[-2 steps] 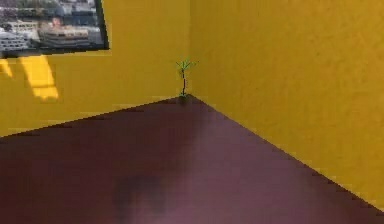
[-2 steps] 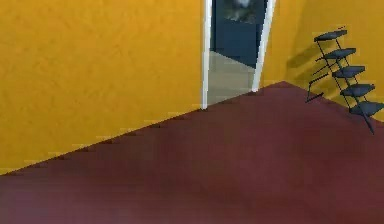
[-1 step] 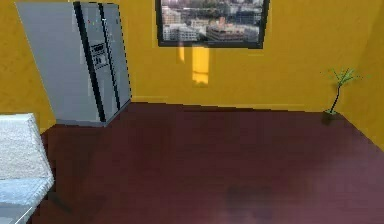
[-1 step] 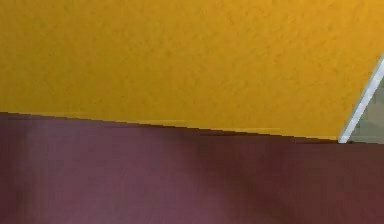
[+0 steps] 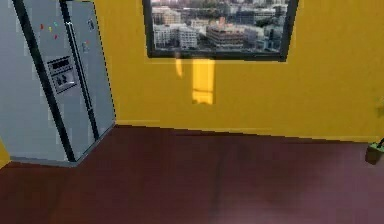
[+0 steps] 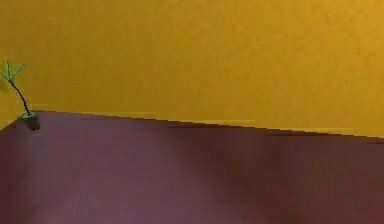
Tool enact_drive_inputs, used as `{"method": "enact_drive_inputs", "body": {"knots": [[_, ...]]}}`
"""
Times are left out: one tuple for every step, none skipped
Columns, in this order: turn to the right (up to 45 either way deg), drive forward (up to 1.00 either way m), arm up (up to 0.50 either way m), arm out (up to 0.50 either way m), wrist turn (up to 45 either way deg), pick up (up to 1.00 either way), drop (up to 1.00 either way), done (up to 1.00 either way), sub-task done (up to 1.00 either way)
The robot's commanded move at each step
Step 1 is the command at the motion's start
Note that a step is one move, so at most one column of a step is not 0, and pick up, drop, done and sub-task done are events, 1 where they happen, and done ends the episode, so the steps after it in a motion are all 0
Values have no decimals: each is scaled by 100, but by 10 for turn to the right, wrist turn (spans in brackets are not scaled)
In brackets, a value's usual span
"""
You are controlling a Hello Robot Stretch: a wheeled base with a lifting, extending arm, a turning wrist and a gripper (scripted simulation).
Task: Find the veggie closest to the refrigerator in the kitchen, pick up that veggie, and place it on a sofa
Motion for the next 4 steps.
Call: {"method": "enact_drive_inputs", "body": {"knots": [[-300, 0, 0, 0, 0, 0, 0, 0, 0], [0, 100, 0, 0, 0, 0, 0, 0, 0], [0, 10, 0, 0, 0, 0, 0, 0, 0], [-450, 0, 0, 0, 0, 0, 0, 0, 0]]}}
